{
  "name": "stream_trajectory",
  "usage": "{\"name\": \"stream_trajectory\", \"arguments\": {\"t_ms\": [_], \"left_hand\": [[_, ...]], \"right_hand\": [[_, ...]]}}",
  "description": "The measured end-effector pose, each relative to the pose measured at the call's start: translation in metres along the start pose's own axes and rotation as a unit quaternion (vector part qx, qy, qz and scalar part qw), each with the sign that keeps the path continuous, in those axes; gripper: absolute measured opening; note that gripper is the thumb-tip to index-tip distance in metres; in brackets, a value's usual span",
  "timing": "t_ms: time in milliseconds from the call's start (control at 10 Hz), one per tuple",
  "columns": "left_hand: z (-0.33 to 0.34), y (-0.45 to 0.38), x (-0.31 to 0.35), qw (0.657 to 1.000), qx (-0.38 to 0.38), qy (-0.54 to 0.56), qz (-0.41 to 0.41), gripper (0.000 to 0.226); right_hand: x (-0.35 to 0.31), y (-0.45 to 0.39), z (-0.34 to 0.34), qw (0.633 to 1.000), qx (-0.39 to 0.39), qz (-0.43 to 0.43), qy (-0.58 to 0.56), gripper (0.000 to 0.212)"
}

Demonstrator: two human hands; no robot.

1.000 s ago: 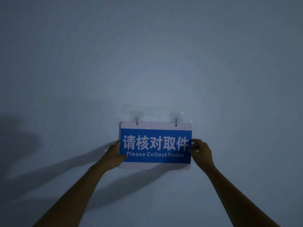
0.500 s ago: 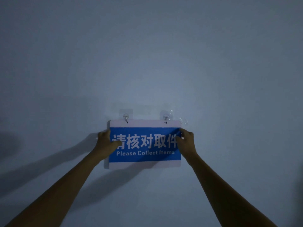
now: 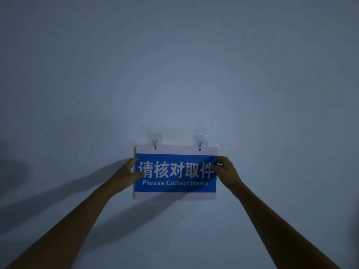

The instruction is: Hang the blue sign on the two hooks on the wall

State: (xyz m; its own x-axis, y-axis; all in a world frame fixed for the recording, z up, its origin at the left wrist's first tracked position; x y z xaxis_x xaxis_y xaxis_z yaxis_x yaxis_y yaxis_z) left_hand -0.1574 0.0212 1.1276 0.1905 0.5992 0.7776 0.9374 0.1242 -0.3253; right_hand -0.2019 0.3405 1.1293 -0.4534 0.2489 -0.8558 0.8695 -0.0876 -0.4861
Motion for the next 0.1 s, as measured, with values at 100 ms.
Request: {"name": "stream_trajectory", "arguments": {"t_ms": [100], "left_hand": [[-0.0001, 0.0069, 0.0098, 0.999, 0.029, -0.002, 0.038, 0.071]], "right_hand": [[-0.0033, 0.0015, -0.0051, 0.997, 0.018, -0.025, 0.069, 0.040]]}}
Point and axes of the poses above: each hand's wrist, its own y-axis away from the middle knuckle, its own z-axis out of the palm, x = y × z, the point moved 3 cm from there along -y, towards the middle knuckle, and after that the axes turned 7 degrees about -y, right-handed, at the moved point
